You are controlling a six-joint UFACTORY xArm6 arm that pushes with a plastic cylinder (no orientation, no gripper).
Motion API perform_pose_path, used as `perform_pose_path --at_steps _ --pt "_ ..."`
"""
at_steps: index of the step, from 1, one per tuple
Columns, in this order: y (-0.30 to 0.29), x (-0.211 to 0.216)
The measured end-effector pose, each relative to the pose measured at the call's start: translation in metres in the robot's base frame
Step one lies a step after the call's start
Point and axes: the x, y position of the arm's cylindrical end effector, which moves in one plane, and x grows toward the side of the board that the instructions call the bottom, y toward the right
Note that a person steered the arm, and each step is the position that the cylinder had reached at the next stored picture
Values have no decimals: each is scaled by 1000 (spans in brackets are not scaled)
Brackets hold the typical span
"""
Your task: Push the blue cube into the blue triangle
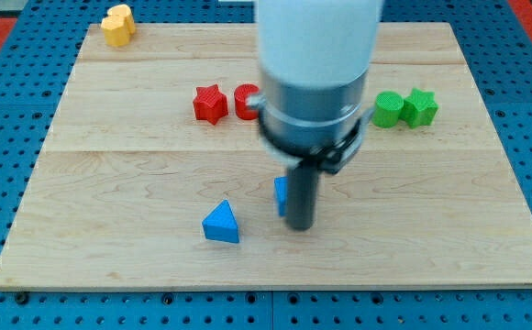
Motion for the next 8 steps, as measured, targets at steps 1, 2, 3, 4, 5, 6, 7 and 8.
perform_pose_path --at_steps 1,2,3,4,5,6,7,8 --pt "15 -34" --pt "-10 -46" --pt "-34 -49" --pt "-27 -39" --pt "-45 -29" --pt "-68 -31" --pt "-68 -31" --pt "-71 -31"
